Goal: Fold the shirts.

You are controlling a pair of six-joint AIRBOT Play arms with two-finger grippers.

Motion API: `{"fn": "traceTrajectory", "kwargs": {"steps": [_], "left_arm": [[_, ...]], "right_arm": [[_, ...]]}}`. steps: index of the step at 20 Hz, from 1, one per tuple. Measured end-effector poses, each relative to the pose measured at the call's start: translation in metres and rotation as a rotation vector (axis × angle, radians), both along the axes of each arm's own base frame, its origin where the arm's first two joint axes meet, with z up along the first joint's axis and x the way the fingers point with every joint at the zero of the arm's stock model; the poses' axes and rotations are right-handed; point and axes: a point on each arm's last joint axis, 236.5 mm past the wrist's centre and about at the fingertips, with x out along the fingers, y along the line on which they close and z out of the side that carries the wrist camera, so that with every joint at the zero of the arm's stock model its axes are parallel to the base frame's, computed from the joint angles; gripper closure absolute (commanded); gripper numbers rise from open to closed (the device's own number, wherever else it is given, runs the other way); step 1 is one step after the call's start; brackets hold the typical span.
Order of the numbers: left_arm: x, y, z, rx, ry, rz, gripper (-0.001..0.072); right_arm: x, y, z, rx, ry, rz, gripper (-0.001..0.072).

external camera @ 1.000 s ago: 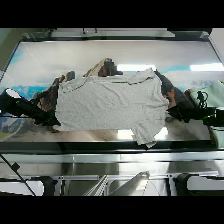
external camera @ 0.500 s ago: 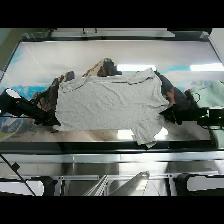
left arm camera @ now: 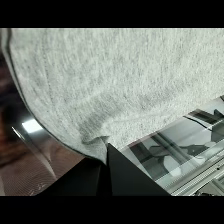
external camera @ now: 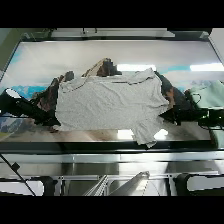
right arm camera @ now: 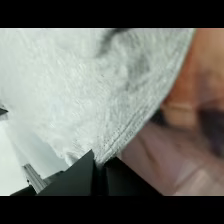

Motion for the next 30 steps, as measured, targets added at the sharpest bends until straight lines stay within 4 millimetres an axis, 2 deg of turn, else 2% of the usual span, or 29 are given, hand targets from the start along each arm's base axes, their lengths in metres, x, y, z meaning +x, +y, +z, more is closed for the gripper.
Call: {"fn": "traceTrajectory", "kwargs": {"steps": [5, 7, 9, 11, 12, 14, 15, 17, 19, 21, 22, 23, 24, 26, 28, 30], "left_arm": [[-0.001, -0.001, 0.006, -0.016, 0.002, -0.012, 0.0688], [0.003, -0.001, 0.021, -0.045, -0.016, -0.012, 0.0688], [0.015, -0.005, 0.056, -0.125, -0.087, 0.002, 0.0688], [0.031, -0.015, 0.115, -0.257, -0.219, 0.021, 0.0688], [0.039, -0.02, 0.156, -0.336, -0.318, 0.029, 0.0688], [0.049, -0.029, 0.25, -0.485, -0.566, 0.03, 0.0688], [0.046, -0.033, 0.302, -0.559, -0.709, 0.016, 0.0688], [0.018, -0.04, 0.413, -0.697, -1.028, -0.041, 0.0688], [-0.035, -0.043, 0.513, -0.798, -1.348, -0.116, 0.0688], [-0.09, -0.046, 0.579, -0.836, -1.605, -0.177, 0.0688], [-0.111, -0.048, 0.598, -0.827, -1.697, -0.201, 0.0688], [-0.127, -0.051, 0.61, -0.81, -1.768, -0.216, 0.0687], [-0.137, -0.053, 0.616, -0.795, -1.808, -0.219, 0.0688], [-0.138, -0.052, 0.615, -0.789, -1.802, -0.188, 0.0687], [-0.116, -0.045, 0.593, -0.801, -1.691, -0.121, 0.0687], [-0.083, -0.043, 0.557, -0.808, -1.526, -0.065, 0.0687]], "right_arm": [[0.01, 0.001, 0.01, 0.027, -0.044, -0.024, 0.0699], [0.013, 0.002, 0.024, 0.041, -0.075, -0.012, 0.07], [0.019, 0.002, 0.052, 0.042, -0.146, 0.018, 0.07], [0.031, -0.001, 0.098, 0.013, -0.266, 0.043, 0.07], [0.037, -0.003, 0.128, -0.023, -0.352, 0.054, 0.0699], [0.044, -0.005, 0.209, -0.118, -0.576, 0.055, 0.07], [0.044, -0.005, 0.258, -0.189, -0.711, 0.037, 0.0699], [0.029, -0.003, 0.354, -0.342, -0.977, -0.028, 0.0698], [-0.009, 0.001, 0.459, -0.511, -1.269, -0.153, 0.0699], [-0.061, 0.006, 0.54, -0.65, -1.502, -0.287, 0.0698], [-0.086, 0.009, 0.569, -0.704, -1.592, -0.346, 0.0699], [-0.107, 0.009, 0.591, -0.754, -1.661, -0.399, 0.0699], [-0.119, 0.008, 0.603, -0.794, -1.699, -0.435, 0.0699], [-0.124, 0.007, 0.61, -0.825, -1.716, -0.446, 0.0699], [-0.1, 0.005, 0.591, -0.794, -1.645, -0.38, 0.07], [-0.062, 0.003, 0.554, -0.71, -1.512, -0.276, 0.07]]}}
